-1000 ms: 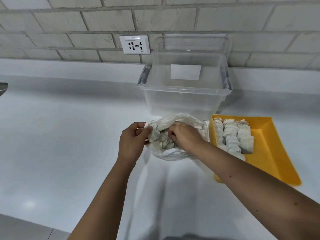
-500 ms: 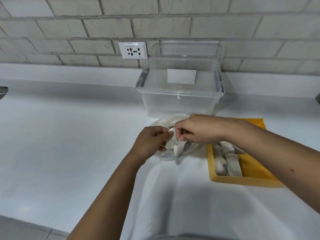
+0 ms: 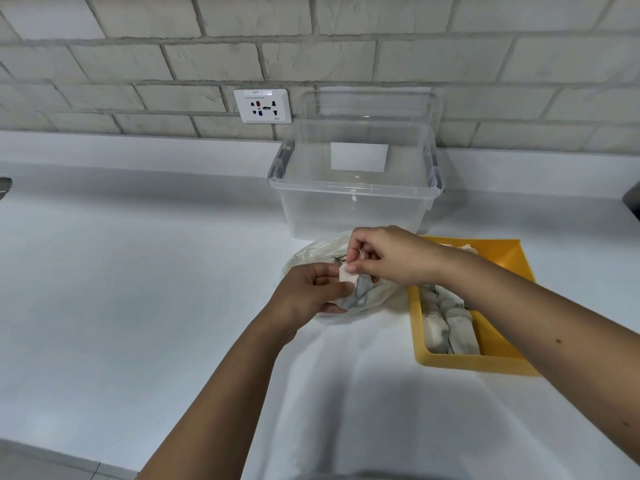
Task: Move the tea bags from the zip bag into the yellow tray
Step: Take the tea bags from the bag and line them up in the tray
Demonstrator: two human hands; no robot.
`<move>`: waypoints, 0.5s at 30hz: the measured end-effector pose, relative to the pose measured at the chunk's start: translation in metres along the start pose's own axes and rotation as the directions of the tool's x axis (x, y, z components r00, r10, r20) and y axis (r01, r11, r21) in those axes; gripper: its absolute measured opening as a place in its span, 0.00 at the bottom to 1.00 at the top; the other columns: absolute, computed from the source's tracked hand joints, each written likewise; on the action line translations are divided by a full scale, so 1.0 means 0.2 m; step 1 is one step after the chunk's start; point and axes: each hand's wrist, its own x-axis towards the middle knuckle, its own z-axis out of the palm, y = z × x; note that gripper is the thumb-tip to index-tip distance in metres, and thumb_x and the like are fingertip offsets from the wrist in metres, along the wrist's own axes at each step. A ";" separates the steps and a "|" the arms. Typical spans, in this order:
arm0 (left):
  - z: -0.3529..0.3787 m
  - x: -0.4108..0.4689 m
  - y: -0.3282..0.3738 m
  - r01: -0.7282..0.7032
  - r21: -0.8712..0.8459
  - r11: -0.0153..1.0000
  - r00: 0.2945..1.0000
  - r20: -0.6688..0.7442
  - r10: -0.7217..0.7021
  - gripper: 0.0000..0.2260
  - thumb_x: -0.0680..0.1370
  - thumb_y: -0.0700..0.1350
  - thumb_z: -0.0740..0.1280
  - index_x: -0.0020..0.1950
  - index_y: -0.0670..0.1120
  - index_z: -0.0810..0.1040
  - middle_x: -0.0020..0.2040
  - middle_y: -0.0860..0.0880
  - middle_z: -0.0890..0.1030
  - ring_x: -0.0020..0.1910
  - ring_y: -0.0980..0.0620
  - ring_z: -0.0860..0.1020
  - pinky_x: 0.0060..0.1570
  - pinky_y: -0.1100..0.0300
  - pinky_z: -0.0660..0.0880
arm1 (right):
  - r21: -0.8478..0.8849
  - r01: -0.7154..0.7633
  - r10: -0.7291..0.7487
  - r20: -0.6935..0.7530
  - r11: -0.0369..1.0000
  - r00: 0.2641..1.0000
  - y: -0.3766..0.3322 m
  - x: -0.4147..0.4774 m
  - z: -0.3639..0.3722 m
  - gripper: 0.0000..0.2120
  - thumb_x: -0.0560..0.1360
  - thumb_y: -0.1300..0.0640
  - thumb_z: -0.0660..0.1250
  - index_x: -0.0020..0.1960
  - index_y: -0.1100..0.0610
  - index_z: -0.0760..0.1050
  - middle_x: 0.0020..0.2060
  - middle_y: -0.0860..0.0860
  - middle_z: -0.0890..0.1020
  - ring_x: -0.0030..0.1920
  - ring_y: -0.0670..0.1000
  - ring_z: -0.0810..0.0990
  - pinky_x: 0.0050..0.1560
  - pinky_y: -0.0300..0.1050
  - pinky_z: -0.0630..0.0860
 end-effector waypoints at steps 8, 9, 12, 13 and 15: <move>-0.03 0.02 0.00 0.000 -0.095 0.995 0.992 -0.129 -0.012 0.06 0.78 0.40 0.71 0.51 0.39 0.83 0.42 0.45 0.86 0.40 0.51 0.84 0.42 0.59 0.82 | 0.268 -0.036 0.038 -0.002 0.963 0.999 0.04 -0.02 -0.03 0.09 0.71 0.59 0.75 0.50 0.56 0.81 0.40 0.53 0.84 0.34 0.42 0.79 0.37 0.40 0.78; -0.03 0.02 0.01 -0.001 -0.088 0.996 0.992 -0.129 -0.010 0.05 0.78 0.41 0.70 0.50 0.39 0.83 0.41 0.45 0.86 0.39 0.52 0.84 0.41 0.60 0.82 | 0.267 -0.038 0.031 0.032 0.963 0.999 0.04 -0.02 -0.04 0.08 0.71 0.60 0.75 0.50 0.57 0.82 0.40 0.53 0.85 0.33 0.41 0.78 0.35 0.38 0.77; -0.03 0.02 0.01 -0.005 -0.005 1.000 0.992 -0.126 0.005 0.05 0.78 0.42 0.70 0.48 0.40 0.83 0.36 0.49 0.84 0.35 0.55 0.82 0.44 0.59 0.82 | 0.193 -0.021 0.009 0.064 0.981 0.998 0.01 -0.02 -0.06 0.07 0.69 0.61 0.77 0.47 0.54 0.84 0.37 0.50 0.85 0.34 0.42 0.80 0.35 0.37 0.77; -0.03 0.02 0.00 -0.003 0.026 1.000 0.993 -0.121 0.007 0.05 0.78 0.42 0.70 0.48 0.40 0.83 0.34 0.51 0.82 0.34 0.56 0.80 0.46 0.57 0.82 | 0.164 -0.013 0.007 0.039 0.986 0.999 0.01 -0.01 -0.06 0.08 0.69 0.61 0.77 0.46 0.53 0.84 0.37 0.50 0.85 0.34 0.44 0.81 0.35 0.37 0.78; -0.04 0.03 0.00 0.000 0.047 0.999 0.994 -0.109 0.005 0.07 0.79 0.43 0.69 0.49 0.40 0.83 0.35 0.49 0.79 0.35 0.55 0.78 0.49 0.54 0.83 | 0.140 -0.007 0.010 -0.020 0.990 1.000 0.00 0.02 -0.06 0.09 0.67 0.61 0.79 0.45 0.54 0.84 0.37 0.50 0.85 0.37 0.48 0.83 0.36 0.38 0.79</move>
